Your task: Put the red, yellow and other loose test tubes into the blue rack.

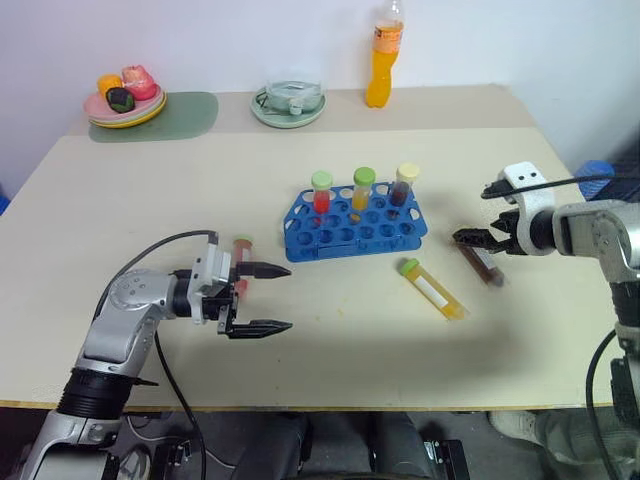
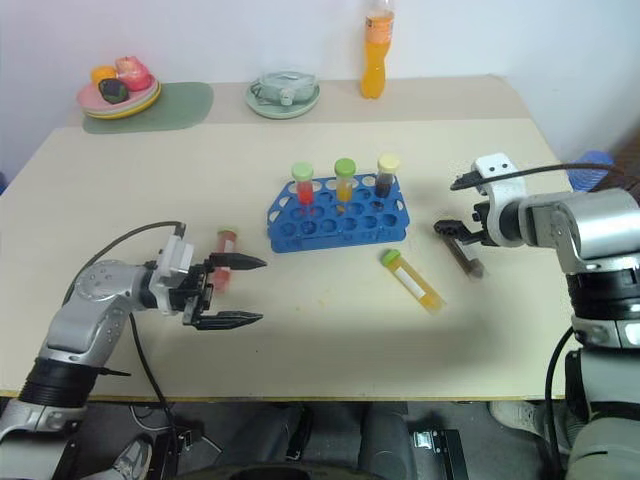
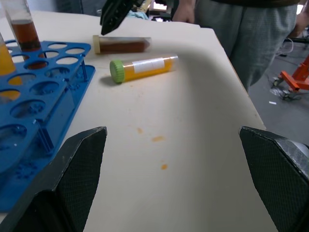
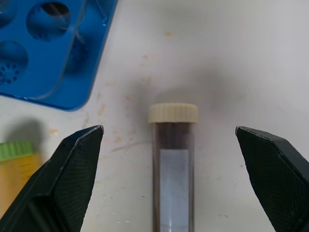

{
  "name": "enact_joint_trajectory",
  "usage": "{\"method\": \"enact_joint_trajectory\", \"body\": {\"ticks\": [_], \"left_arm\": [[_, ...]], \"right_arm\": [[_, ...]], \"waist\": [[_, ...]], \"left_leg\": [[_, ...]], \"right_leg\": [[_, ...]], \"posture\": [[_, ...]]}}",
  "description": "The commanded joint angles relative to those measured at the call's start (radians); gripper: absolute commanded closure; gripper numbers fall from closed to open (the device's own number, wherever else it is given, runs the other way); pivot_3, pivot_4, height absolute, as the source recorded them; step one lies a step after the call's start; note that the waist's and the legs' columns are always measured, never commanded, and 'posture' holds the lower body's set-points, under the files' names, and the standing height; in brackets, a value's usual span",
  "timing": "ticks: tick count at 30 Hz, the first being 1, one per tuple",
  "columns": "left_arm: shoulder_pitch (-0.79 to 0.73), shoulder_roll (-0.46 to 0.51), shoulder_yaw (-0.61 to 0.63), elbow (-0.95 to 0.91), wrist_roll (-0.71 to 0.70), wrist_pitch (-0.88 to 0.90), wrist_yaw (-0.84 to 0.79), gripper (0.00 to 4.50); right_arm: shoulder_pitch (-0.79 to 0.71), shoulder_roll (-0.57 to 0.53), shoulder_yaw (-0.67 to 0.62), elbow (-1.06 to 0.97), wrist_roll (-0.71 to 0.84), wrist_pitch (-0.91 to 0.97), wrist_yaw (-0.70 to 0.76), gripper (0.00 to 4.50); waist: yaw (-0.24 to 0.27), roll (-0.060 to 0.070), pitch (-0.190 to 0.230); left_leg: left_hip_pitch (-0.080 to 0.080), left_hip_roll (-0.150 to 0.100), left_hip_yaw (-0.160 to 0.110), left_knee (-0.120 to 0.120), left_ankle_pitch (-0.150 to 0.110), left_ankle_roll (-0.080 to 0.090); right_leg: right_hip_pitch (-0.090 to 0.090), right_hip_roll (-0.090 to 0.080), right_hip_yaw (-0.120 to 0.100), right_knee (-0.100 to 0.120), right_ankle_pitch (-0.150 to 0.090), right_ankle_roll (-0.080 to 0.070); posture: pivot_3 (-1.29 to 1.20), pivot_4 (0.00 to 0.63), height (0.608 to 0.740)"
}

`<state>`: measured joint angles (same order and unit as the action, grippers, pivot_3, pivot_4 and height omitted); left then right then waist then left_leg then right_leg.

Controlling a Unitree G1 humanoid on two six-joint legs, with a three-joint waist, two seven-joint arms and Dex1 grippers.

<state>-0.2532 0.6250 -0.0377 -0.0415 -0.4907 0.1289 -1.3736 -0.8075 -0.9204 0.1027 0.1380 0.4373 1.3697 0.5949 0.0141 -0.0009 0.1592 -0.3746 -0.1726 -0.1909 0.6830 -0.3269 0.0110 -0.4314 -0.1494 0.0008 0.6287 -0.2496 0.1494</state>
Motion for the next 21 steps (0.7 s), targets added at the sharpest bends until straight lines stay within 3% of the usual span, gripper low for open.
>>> {"method": "enact_joint_trajectory", "body": {"ticks": [1,9,18,21], "left_arm": [[0.01,0.0,0.004,-0.039,-0.012,0.008,0.012,0.02],[0.049,0.004,0.013,-0.071,-0.023,0.03,0.035,0.02],[0.055,0.008,0.021,-0.086,-0.02,0.043,0.053,0.02],[0.06,0.011,0.023,-0.091,-0.02,0.043,0.058,0.0]], "right_arm": [[-0.052,-0.035,0.047,0.055,-0.021,0.024,0.052,0.0],[-0.074,-0.017,0.088,0.108,-0.039,0.058,0.099,0.0],[-0.102,0.033,0.136,0.223,-0.109,-0.044,0.121,0.0],[-0.104,0.048,0.15,0.253,-0.133,-0.075,0.136,0.86]], "waist": [[0.0,0.0,0.0],[-0.001,0.0,0.0],[-0.002,0.0,0.0],[-0.002,0.0,0.0]], "left_leg": [[0.0,0.0,0.0,0.0,0.0,0.0],[0.0,0.0,0.0,0.0,0.0,0.0],[0.0,0.0,0.001,0.0,0.0,0.0],[0.0,0.0,0.001,0.0,0.0,0.0]], "right_leg": [[0.0,0.0,0.0,0.0,0.0,0.0],[-0.001,0.0,0.0,0.001,0.0,0.0],[-0.001,0.0,0.0,0.001,0.0,0.0],[-0.001,0.0,0.0,0.001,0.0,0.0]], "posture": [[0.0,0.15,0.74],[0.0,0.15,0.74],[0.0,0.15,0.74],[0.0,0.15,0.74]]}}
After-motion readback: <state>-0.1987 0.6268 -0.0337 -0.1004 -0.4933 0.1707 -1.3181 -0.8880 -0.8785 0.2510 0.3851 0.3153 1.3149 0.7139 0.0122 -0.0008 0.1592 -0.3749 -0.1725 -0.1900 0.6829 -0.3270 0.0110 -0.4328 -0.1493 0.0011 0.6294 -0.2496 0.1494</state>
